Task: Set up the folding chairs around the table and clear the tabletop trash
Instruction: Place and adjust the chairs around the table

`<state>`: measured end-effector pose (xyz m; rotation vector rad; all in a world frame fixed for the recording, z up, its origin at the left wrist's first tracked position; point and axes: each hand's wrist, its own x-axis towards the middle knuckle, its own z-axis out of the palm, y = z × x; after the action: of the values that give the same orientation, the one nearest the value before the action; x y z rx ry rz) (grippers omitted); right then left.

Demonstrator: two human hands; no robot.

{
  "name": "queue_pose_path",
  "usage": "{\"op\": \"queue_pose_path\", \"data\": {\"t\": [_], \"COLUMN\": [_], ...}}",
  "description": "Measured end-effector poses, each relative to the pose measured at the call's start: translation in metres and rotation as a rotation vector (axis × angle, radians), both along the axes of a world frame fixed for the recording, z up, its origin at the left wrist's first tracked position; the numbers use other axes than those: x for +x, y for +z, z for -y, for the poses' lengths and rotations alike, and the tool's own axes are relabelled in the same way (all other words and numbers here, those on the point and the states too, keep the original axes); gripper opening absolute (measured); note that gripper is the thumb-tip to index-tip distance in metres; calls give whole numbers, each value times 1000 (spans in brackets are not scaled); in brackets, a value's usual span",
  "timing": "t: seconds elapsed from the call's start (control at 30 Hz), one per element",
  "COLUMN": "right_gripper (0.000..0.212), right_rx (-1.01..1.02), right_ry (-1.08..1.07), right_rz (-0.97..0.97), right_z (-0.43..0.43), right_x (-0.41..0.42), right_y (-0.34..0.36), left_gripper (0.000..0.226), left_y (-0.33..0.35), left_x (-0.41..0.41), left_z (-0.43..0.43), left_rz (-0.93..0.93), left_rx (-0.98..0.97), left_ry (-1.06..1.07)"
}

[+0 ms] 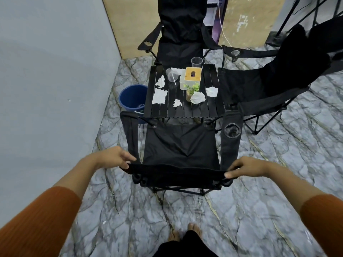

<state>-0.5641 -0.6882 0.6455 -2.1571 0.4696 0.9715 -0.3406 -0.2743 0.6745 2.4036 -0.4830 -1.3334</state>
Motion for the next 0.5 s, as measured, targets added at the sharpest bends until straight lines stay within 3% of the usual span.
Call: {"op": "queue_pose_path", "data": {"t": [0.1,0.23,0.5], "right_gripper": [54,37,64], "right_rx": [42,-44,-71], "right_ry": [-200,-265,-201], "right_rz": [136,342,161], "right_z": [-6,-29,-51], "right_x": [25,72,166], "right_y": [10,-12,-128], "left_gripper": [40,42,70], "left_y": [-4,-39,-158], "left_x": [5,7,67], "left_z": [32,89,158], "left_rz": [71,309,328], "left_rx": [-58,-102,118], "left_ry": [91,138,-149]}}
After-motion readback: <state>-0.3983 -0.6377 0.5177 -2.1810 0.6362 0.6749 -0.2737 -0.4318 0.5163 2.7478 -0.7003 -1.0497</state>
